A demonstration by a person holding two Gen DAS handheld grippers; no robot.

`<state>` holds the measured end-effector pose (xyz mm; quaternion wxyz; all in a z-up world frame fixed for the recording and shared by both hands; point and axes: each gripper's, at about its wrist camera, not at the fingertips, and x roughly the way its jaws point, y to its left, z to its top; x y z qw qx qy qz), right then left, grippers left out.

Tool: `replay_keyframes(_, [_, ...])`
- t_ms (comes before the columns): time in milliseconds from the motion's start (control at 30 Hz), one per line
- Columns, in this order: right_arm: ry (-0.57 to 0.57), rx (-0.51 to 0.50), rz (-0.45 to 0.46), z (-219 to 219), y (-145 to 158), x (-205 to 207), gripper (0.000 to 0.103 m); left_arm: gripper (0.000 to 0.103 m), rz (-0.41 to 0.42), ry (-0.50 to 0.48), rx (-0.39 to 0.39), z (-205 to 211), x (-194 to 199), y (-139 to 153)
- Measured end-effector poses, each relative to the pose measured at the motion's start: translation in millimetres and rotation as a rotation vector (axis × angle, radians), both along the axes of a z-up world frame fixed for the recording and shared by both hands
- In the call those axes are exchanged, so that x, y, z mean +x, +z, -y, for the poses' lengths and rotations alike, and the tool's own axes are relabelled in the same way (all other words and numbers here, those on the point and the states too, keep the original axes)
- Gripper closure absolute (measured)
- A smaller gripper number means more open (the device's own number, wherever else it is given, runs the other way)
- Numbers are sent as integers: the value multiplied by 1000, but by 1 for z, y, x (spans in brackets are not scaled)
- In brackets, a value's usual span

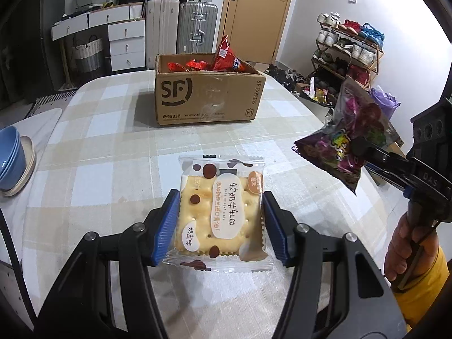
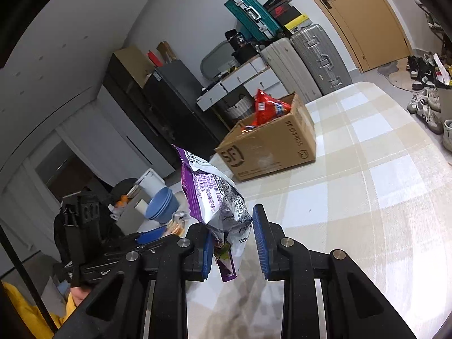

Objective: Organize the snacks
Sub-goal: 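Lift the cracker pack and purple candy bag and carry them toward the box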

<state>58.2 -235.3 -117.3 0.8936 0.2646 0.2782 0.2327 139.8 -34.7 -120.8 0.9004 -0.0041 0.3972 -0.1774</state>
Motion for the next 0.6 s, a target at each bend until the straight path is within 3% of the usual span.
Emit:
replay_keyframes(267, [22, -1, 22, -15, 16, -21, 77, 48, 14, 19, -23, -19, -26, 8])
replay_keyframes(600, [37, 8, 20, -23, 17, -14, 77, 48, 9, 21, -35, -28, -36, 11])
